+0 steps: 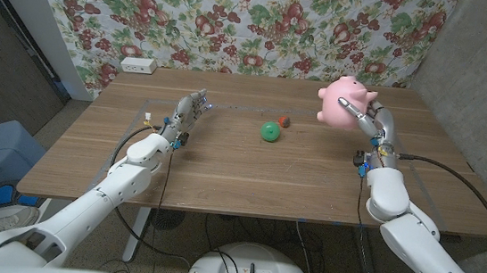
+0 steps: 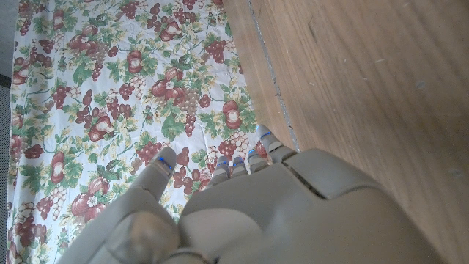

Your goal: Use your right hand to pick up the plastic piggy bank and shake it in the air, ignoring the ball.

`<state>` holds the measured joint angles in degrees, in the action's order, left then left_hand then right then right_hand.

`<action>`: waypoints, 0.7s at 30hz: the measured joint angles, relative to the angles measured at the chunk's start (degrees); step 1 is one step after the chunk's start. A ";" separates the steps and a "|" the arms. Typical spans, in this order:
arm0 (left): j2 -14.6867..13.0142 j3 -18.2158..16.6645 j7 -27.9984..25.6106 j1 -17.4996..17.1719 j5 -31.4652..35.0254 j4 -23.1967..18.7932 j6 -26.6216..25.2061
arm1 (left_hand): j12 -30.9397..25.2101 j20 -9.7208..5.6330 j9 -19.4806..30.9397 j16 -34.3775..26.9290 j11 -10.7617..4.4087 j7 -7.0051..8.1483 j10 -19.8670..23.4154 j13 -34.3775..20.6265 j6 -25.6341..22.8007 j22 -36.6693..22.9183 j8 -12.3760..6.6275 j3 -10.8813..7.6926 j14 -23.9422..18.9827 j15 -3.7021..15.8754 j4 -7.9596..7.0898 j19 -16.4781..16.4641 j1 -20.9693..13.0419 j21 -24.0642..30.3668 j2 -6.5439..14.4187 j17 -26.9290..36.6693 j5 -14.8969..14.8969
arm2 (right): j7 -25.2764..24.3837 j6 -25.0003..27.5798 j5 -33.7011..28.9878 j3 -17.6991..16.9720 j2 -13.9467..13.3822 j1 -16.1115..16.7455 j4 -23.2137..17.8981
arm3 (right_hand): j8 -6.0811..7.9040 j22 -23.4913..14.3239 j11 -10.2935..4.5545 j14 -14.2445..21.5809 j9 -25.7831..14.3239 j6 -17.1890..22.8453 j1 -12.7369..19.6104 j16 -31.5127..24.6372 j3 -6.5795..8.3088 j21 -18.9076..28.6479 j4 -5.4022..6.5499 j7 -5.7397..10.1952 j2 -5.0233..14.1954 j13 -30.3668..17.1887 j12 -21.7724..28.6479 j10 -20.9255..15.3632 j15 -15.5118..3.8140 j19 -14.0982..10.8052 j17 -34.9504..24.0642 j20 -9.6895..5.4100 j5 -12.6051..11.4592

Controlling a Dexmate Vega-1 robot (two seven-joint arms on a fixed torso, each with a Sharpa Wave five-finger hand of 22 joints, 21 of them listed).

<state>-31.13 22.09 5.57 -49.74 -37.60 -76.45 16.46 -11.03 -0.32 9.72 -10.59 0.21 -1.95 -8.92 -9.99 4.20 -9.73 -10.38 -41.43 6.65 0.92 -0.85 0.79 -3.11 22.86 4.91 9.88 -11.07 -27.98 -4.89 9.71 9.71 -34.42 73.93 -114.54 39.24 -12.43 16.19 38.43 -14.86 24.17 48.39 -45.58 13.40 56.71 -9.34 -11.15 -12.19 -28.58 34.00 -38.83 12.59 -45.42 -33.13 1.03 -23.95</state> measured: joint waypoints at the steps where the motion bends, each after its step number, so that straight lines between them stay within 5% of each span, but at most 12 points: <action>1: -0.02 -0.01 0.00 -0.02 -0.01 -0.03 0.00 | 0.00 0.00 0.00 0.00 0.00 0.00 0.00 0.00 0.00 0.00 0.00 0.00 0.00 0.00 0.00 0.00 0.00 0.00 0.00 0.00 0.00 | 0.87 0.68 0.26 -0.01 -0.88 -0.08 -0.39 | -0.10 0.00 0.00 0.00 0.00 0.00 0.00 0.00 0.00 0.09 0.00 0.00 0.00 0.00 0.00 0.00 0.00 0.01 0.00 0.01 0.00; 9: -0.15 -0.10 -0.13 -0.19 -0.04 -0.25 0.00 | 0.00 0.00 0.00 0.00 0.00 0.00 0.00 0.00 0.00 0.00 0.00 0.00 0.00 0.00 0.00 0.00 0.00 -0.23 0.00 0.00 0.00 | 5.79 4.93 1.97 0.00 -6.27 -0.79 -2.73 | -0.55 0.19 0.20 0.00 0.00 1.00 0.00 -0.37 0.00 0.51 0.00 -0.18 0.00 0.00 0.00 -0.20 0.00 0.52 0.00 0.52 0.00; 21: -0.24 -0.10 -0.14 -0.22 -0.05 -0.39 -0.26 | 0.00 0.00 0.00 0.00 0.00 0.00 0.00 0.00 0.00 0.00 0.00 0.25 0.00 0.00 0.25 0.00 0.00 -0.23 0.00 0.00 0.00 | 9.08 8.77 3.88 0.34 -9.58 -1.27 -4.09 | -0.66 0.49 0.20 0.00 0.00 1.00 0.00 -0.77 0.00 1.16 0.00 -0.18 0.00 0.00 0.00 -0.21 0.00 0.84 0.00 0.84 -0.01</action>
<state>-31.37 22.00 5.43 -49.95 -37.65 -76.85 16.20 -11.03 -0.32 9.72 -10.59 0.21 -1.95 -8.93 -9.99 4.20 -9.73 -10.38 -41.18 6.65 0.92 -0.60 0.79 -3.11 22.63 4.91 9.88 -11.07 -18.91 3.88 13.60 10.05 -43.99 72.66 -118.63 38.59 -11.95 16.39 38.43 -14.86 25.17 48.39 -46.35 13.40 57.88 -9.34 -11.33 -12.19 -28.58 34.00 -39.03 12.59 -44.58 -33.13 1.87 -23.95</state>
